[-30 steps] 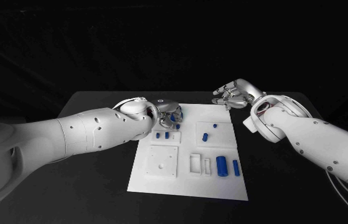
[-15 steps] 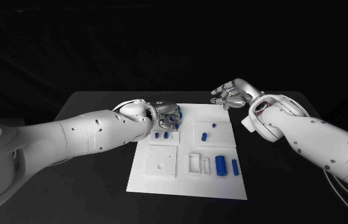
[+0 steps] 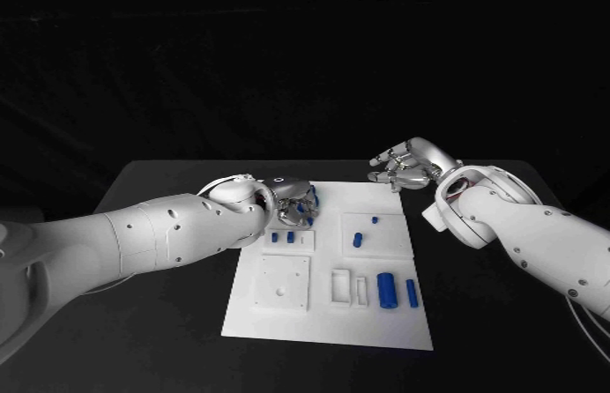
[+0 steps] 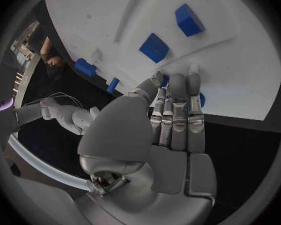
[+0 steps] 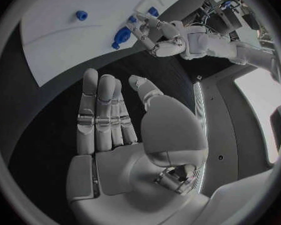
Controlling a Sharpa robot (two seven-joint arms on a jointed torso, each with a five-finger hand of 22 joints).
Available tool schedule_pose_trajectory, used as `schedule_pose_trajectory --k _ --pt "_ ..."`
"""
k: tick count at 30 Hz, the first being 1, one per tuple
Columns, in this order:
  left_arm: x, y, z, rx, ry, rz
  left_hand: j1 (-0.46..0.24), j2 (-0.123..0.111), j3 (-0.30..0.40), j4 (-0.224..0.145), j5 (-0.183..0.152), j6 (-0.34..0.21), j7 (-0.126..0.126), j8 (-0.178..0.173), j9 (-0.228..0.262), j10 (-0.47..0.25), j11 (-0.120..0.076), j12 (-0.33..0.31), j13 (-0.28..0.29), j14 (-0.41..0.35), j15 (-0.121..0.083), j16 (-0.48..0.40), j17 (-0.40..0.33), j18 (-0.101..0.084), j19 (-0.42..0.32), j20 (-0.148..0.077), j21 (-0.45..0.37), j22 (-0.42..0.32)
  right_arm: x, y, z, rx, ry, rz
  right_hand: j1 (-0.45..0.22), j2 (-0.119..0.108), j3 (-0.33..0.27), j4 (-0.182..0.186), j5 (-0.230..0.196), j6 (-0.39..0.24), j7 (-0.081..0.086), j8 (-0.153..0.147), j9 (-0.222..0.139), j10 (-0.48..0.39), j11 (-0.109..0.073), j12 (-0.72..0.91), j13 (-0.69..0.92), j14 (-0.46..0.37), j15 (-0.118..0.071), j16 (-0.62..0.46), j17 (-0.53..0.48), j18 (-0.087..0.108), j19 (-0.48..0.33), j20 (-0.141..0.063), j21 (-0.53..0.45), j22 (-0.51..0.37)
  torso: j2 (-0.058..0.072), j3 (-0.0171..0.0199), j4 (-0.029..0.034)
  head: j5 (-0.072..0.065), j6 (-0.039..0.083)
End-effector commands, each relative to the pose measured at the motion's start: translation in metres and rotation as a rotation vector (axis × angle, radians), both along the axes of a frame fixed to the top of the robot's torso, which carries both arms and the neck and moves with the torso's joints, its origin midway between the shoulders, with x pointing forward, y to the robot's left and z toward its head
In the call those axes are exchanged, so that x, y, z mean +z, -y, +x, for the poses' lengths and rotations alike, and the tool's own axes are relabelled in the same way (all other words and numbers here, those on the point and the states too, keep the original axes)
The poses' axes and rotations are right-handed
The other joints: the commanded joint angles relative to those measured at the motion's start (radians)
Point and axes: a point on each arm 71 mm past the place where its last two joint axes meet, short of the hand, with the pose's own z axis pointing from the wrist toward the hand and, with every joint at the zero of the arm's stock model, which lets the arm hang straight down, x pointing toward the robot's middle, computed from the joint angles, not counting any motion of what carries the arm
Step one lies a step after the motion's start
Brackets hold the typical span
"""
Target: Assemble the parts on the task board
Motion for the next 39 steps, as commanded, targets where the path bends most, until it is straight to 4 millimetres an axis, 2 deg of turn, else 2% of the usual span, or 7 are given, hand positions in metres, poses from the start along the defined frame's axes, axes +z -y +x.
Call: schedule_pose_trajectory --k 1,14,27,39 --pt "-0.0054 0.0032 -0.0023 -0.013 -0.025 -0.007 -0.009 -0.003 0.007 -0.001 0.006 0.003 0.008 -0.002 0.0 0.01 -0.004 -0.003 -0.001 -0.002 -0.007 0.006 0.002 0.014 -0.002 -0.005 0.006 0.021 -0.0002 -0.0018 -0.0006 0.017 -0.001 -0.002 0.001 0.003 0.001 0.003 0.001 -0.004 0.001 -0.005 -0.001 0.004 0.002 -0.006 -0.001 -0.002 0.001 -0.005 0.0 -0.008 0.0 0.0 -0.001 -0.001 0.0 -0.0009 0.0001 -0.001 0.0" --pt "-0.0095 0.0043 -0.0012 -0.017 -0.05 0.017 -0.007 0.022 -0.005 -0.009 0.007 0.074 0.014 -0.001 0.001 0.076 -0.017 -0.003 0.0 -0.005 -0.012 0.051 0.012 0.009 -0.013 -0.01 0.051 0.021 -0.0002 -0.0019 -0.0006 0.017 -0.001 -0.002 0.001 0.003 0.001 0.003 0.001 -0.004 0.001 -0.005 -0.001 0.004 0.002 -0.006 -0.001 -0.002 0.001 -0.005 0.0 -0.008 0.0 0.0 -0.001 -0.001 0.0 0.0 0.0002 -0.002 -0.002" --pt "-0.0117 0.0055 -0.0016 -0.029 -0.062 0.025 -0.012 0.042 -0.029 -0.005 0.008 0.098 0.011 -0.001 0.001 0.093 -0.022 -0.003 0.0 -0.005 -0.011 0.076 0.007 0.01 -0.02 -0.009 0.074 0.019 -0.0002 -0.0018 -0.0006 0.017 -0.002 -0.002 0.001 0.003 0.001 0.003 0.001 -0.004 0.001 -0.005 -0.001 0.004 0.002 -0.006 -0.001 -0.002 0.001 -0.005 0.0 -0.008 0.0 0.0 -0.001 -0.001 0.0 0.0003 -0.0003 -0.003 -0.003" --pt "-0.01 0.0041 -0.0024 -0.035 -0.044 0.001 -0.004 0.067 -0.026 -0.033 0.031 0.141 0.015 -0.002 0.002 0.133 -0.026 -0.003 0.0 0.02 -0.006 0.089 0.002 0.023 -0.019 -0.005 0.101 0.02 -0.0001 -0.0018 -0.0007 0.018 -0.001 -0.002 0.0 0.004 0.0 0.005 0.002 -0.003 0.001 -0.005 -0.001 0.004 0.002 -0.005 -0.002 -0.001 0.001 -0.005 0.0 -0.008 0.001 0.0 -0.001 -0.004 0.0 -0.0003 0.0 -0.001 -0.003"
